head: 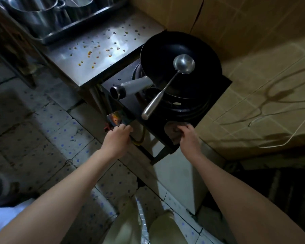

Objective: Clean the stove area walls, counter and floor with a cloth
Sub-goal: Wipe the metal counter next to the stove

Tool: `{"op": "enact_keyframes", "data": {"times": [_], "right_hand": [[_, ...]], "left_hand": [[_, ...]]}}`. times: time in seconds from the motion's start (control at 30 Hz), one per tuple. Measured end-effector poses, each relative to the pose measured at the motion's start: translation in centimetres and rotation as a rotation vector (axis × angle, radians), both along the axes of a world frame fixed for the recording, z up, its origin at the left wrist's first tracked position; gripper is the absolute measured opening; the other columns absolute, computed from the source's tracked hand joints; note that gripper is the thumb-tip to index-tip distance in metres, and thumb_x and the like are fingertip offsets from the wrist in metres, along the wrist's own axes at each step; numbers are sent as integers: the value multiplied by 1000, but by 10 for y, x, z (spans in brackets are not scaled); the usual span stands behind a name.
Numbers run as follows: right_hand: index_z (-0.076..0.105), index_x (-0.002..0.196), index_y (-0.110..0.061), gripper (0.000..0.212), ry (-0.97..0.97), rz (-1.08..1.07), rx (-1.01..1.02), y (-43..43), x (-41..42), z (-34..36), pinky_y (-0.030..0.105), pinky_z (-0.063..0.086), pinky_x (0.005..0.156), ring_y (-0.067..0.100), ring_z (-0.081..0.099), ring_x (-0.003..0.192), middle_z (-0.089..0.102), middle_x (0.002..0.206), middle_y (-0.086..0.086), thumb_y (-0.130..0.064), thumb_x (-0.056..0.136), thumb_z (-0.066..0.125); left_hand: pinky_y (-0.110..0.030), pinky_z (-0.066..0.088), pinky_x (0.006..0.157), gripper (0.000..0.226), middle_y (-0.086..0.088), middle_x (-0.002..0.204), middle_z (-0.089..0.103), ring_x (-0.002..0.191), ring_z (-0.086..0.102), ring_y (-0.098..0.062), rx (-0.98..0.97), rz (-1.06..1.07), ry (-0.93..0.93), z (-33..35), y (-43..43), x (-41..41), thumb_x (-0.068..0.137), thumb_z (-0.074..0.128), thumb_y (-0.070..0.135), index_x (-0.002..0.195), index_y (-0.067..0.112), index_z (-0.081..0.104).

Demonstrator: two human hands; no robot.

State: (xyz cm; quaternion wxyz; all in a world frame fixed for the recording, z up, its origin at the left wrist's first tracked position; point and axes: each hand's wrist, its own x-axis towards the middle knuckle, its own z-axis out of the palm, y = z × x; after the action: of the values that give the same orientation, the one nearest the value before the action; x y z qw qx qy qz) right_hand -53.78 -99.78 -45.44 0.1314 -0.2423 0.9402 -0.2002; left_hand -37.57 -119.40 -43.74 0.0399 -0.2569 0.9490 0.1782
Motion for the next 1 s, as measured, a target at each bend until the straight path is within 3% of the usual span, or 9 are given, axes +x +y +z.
{"op": "enact_keyframes", "data": {"times": [0.13,0.27,0.37,0.5,0.73,0.87,1.0], "right_hand": [[52,131,-16,39,-129,-69,82,-26,12,-15,40,36,107,34,40,124,32,143,10,-16,93,49],[52,130,-17,38,-79,-73,95,-51,28,-20,43,41,102,35,43,121,34,143,9,-24,93,53],[50,129,-14,37,-14,37,172,-69,36,-20,41,41,100,32,45,120,36,141,10,-28,94,49],[49,131,-15,38,-19,139,163,-69,33,-20,39,43,100,27,44,124,39,142,7,-23,95,49],[57,125,-14,33,-73,25,60,-15,-4,-17,35,37,103,27,47,124,47,139,8,-13,94,49],[58,119,-10,31,-102,23,3,-7,-30,-15,35,41,94,30,50,114,52,125,14,-5,89,51],[58,120,-12,31,-58,39,85,-13,-20,-14,35,43,90,29,52,112,52,127,11,-6,92,47]], "left_hand": [[-32,44,76,38,-3,115,54,97,56,-22,9,-13,55,-3,-17,5,89,54,18,126,23,51],[-36,44,74,34,-7,116,55,98,55,-28,-15,-30,29,-4,-32,8,89,53,18,123,21,52],[-38,44,74,34,-7,118,54,98,54,-29,-21,-48,9,-4,-36,9,89,54,17,123,21,52],[-36,43,73,34,-7,120,53,99,54,-28,-32,-46,-18,-5,-35,11,90,53,17,124,21,52],[-37,43,73,30,-8,112,53,97,54,-28,-9,-23,-66,-5,-34,22,88,55,18,119,18,53],[-35,43,70,27,-6,109,55,92,55,-25,-6,-7,-58,-6,-32,28,88,54,19,115,18,54],[-37,46,78,32,-7,115,55,97,55,-25,9,50,-75,-3,-30,30,88,55,18,120,16,52]]}}
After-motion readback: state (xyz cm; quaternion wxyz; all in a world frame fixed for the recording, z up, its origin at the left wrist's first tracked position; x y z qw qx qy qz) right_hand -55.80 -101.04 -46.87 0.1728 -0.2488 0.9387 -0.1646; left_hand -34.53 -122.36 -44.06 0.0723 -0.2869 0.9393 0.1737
